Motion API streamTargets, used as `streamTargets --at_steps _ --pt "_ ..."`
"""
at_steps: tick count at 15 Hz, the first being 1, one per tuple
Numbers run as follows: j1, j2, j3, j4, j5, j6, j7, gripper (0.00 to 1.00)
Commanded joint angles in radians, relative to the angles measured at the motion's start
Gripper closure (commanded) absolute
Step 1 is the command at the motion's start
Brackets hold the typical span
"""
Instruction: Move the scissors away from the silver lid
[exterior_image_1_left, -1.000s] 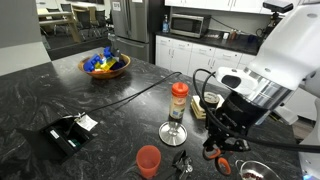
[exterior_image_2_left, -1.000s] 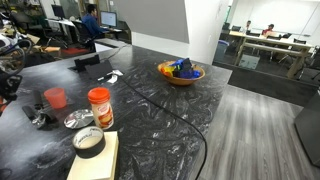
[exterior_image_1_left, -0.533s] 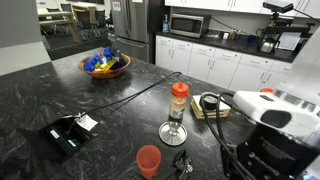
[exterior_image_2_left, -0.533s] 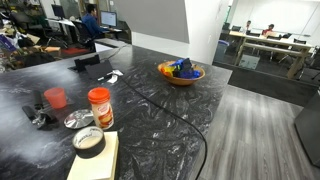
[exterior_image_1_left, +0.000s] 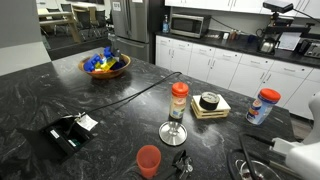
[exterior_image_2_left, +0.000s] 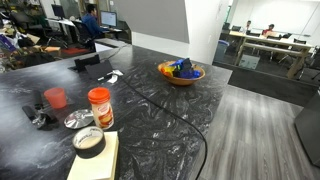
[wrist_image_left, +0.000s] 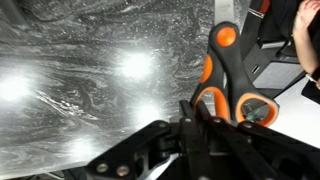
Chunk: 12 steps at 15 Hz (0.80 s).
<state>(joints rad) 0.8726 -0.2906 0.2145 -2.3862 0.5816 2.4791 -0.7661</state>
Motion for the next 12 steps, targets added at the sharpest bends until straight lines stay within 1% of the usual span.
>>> streamTargets --at_steps 1,3,6,9,12 --pt "0.036 0.035 -0.001 0.019 0.103 0.004 -0.098 0.98" --pt "0.038 0.065 0.014 0.011 0.144 0.012 -0.099 0.98" --pt "0.021 0.122 0.041 -0.005 0.179 0.04 -0.082 0.98" --pt "-0.002 0.178 0.068 -0.028 0.152 0.113 -0.049 0.98" --pt "-0.021 0.208 0.089 -0.043 0.137 0.164 -0.021 0.98"
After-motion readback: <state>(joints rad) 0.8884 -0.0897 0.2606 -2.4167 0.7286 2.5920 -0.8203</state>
